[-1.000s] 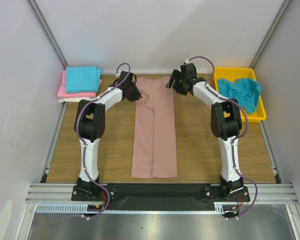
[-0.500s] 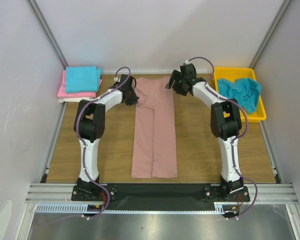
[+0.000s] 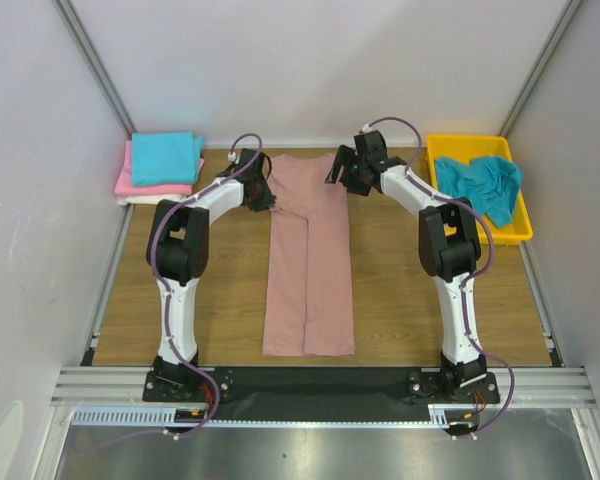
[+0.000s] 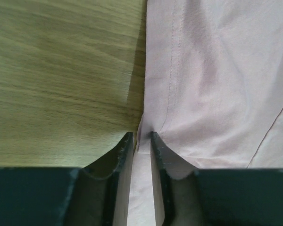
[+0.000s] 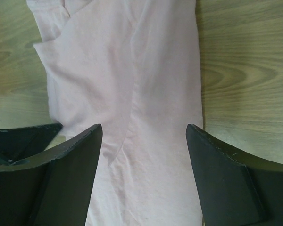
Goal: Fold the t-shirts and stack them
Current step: Fold the tshirt
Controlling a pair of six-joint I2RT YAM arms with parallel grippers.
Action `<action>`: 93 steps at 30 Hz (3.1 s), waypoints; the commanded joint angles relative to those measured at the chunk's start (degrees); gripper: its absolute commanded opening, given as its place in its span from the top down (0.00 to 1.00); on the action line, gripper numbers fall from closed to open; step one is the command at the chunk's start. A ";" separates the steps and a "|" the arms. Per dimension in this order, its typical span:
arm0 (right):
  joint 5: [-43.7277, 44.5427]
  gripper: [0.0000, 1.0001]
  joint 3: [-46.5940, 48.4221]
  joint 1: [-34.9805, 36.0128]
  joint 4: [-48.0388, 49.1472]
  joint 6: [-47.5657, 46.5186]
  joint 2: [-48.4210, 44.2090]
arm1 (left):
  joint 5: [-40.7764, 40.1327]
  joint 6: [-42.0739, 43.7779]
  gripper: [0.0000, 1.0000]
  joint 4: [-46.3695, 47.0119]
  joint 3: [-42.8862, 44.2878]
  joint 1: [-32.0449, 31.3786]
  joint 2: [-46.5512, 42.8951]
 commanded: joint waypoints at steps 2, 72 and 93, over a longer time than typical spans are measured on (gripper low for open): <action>-1.12 0.23 -0.23 1.61 -3.93 -3.83 -3.47 | -3.10 6.52 0.66 -0.35 2.31 0.38 -7.93; 10.65 0.51 -88.03 42.75 3.61 40.91 -72.21 | -4.77 -38.03 0.45 -12.74 -80.48 -40.40 -88.62; 10.92 0.91 -87.51 43.45 3.27 40.55 -69.31 | -4.07 -37.77 0.85 -9.66 -81.72 -40.49 -86.34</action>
